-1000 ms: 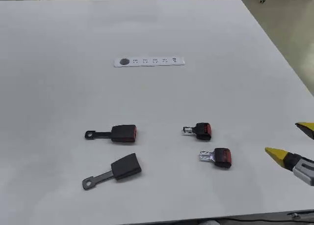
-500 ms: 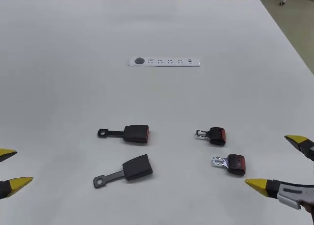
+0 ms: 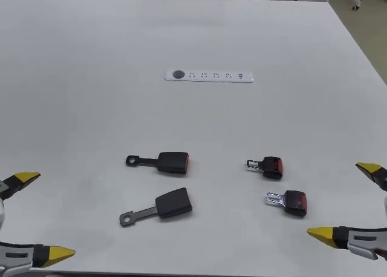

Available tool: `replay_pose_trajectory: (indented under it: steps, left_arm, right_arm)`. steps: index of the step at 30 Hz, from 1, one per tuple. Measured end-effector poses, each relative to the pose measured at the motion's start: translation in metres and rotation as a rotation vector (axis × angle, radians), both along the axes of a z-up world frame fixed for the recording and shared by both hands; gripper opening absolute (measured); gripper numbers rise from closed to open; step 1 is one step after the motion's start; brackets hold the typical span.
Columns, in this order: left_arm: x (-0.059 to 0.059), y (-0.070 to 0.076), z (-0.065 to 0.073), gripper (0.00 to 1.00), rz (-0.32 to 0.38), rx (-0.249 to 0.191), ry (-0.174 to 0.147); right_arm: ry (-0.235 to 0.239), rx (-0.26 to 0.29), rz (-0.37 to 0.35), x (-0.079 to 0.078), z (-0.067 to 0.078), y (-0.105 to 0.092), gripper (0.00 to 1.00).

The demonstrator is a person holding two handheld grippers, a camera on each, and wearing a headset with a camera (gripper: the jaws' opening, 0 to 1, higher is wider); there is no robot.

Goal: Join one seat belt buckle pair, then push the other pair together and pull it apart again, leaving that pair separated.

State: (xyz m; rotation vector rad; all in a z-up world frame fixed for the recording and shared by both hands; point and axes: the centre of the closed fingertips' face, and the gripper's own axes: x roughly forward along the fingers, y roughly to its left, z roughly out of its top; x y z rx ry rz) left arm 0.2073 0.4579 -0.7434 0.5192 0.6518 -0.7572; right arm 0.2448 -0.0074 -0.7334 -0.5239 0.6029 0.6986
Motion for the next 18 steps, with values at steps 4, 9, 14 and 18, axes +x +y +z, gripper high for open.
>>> replay_pose_trajectory:
  steps: [4,9,14,18]
  left_arm:
    - [0.003,-0.001,0.005,0.94,0.025,-0.021,-0.015]
    - [0.003,-0.015,0.011,0.94,0.014,-0.057,-0.024]
    - [0.001,-0.024,0.013,0.94,0.002,-0.068,-0.028]
    - [-0.001,-0.028,0.012,0.93,-0.013,-0.05,-0.035]
  right_arm:
    - [-0.001,0.007,-0.017,0.0,0.002,-0.003,0.98]
    - [-0.01,0.018,-0.041,-0.001,0.005,-0.006,0.97]
    - [-0.01,0.01,-0.034,-0.004,0.004,-0.005,0.98]
    - [-0.014,-0.02,-0.033,-0.006,0.002,-0.01,0.96]
